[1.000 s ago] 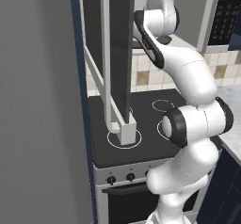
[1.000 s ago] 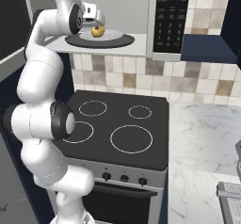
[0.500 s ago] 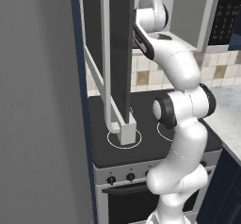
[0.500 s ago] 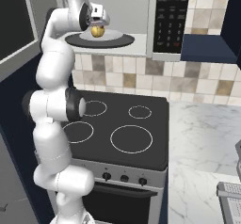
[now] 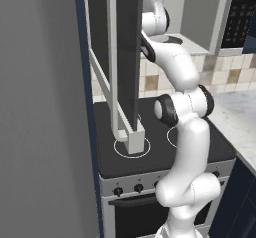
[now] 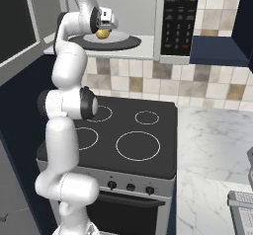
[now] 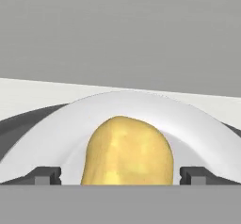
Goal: Retrieve the reheated potato from the microwave, then place the potato, cheese, and condiment on the cutting board.
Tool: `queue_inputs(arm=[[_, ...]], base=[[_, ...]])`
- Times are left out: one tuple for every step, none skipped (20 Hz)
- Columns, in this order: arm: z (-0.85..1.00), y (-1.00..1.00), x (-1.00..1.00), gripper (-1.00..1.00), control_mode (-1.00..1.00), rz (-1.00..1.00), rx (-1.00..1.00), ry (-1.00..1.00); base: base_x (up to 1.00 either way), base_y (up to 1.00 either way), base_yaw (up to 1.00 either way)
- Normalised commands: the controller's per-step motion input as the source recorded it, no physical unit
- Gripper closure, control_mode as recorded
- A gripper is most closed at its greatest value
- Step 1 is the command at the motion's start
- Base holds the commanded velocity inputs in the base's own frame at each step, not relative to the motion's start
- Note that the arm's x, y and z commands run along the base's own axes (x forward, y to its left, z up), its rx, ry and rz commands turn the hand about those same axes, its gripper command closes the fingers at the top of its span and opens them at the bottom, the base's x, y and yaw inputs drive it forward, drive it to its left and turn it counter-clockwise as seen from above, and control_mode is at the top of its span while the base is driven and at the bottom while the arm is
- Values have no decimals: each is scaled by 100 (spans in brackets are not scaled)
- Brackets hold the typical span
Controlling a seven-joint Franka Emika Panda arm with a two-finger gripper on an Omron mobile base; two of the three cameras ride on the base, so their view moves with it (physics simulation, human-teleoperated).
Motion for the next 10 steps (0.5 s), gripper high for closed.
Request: queue_inputs(arm=[[-16, 0, 32, -100, -100, 0, 0, 1], [-14, 0, 23, -100, -100, 0, 0, 0], [-14, 0, 17, 100, -100, 0, 0, 2], [-11, 0, 9, 100, -100, 0, 0, 1], [-8, 0, 0, 100, -100, 0, 0, 1], [-12, 0, 0, 100, -100, 0, 0, 1], [-16, 0, 0, 100, -100, 0, 0, 2], [-21, 0, 0, 100, -100, -1, 1, 3], [-24, -1, -6, 100, -100, -1, 2, 3], [-19, -7, -31, 100, -100, -1, 3, 0]], base=[[0, 0, 0], [0, 0, 0], [0, 0, 0], [0, 0, 0], [0, 0, 0], [0, 0, 0], [0, 0, 0], [0, 0, 0], [0, 0, 0], [0, 0, 0]])
